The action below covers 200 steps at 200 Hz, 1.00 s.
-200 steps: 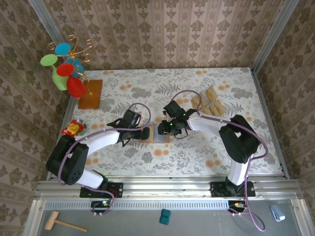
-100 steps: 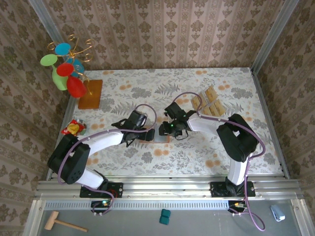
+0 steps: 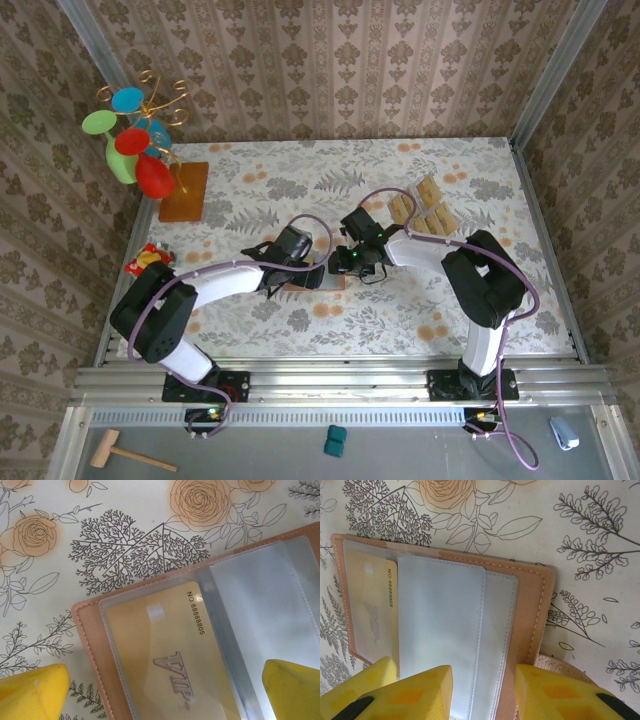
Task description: Put the credit cards into the card holder
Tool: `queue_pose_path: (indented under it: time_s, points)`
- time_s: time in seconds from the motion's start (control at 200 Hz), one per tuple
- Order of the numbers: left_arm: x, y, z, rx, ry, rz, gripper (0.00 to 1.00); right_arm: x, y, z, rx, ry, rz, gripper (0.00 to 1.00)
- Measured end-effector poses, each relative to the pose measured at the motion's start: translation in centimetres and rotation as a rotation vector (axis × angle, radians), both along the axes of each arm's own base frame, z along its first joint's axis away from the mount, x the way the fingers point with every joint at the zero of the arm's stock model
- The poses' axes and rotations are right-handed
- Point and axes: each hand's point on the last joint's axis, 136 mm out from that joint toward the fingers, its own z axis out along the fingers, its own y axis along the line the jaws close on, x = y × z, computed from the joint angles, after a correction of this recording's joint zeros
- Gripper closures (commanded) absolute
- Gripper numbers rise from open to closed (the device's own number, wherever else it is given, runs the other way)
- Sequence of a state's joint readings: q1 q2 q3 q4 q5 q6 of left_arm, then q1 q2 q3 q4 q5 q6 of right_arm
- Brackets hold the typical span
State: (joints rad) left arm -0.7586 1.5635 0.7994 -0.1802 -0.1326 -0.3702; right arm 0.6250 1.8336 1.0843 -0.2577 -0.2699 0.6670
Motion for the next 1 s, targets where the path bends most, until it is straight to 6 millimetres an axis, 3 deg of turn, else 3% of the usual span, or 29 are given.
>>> queue_pose_path:
  time_s: [0.61, 0.865, 1.0]
  points:
    - [0.1, 1.1, -1.6, 0.064, 0.000, 0.021, 0.00, 0.3, 1.2, 0.8, 0.074, 0.005, -0.013, 0.62]
    - [0.1, 1.0, -1.4, 0.060, -0.003, 0.021, 0.00, 0.5, 1.4, 0.2, 0.079, 0.007, -0.012, 0.62]
    - [0.3, 0.8, -0.4, 0.036, -0.022, 0.020, 0.00, 0.4, 1.6, -0.4, 0.085, 0.022, -0.008, 0.61]
